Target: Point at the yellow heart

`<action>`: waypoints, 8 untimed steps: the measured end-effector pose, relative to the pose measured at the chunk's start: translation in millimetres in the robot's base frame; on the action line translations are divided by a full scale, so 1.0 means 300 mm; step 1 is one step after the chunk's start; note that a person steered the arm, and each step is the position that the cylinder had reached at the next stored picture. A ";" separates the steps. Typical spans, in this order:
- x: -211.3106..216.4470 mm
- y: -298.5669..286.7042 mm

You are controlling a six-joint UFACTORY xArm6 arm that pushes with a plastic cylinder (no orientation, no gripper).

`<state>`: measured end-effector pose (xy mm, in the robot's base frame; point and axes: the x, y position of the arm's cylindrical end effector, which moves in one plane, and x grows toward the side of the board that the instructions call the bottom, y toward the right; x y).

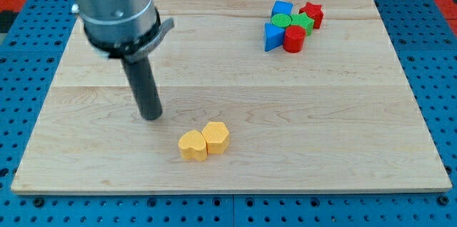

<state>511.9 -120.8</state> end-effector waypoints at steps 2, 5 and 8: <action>0.273 -0.031; 0.304 0.119; 0.227 0.168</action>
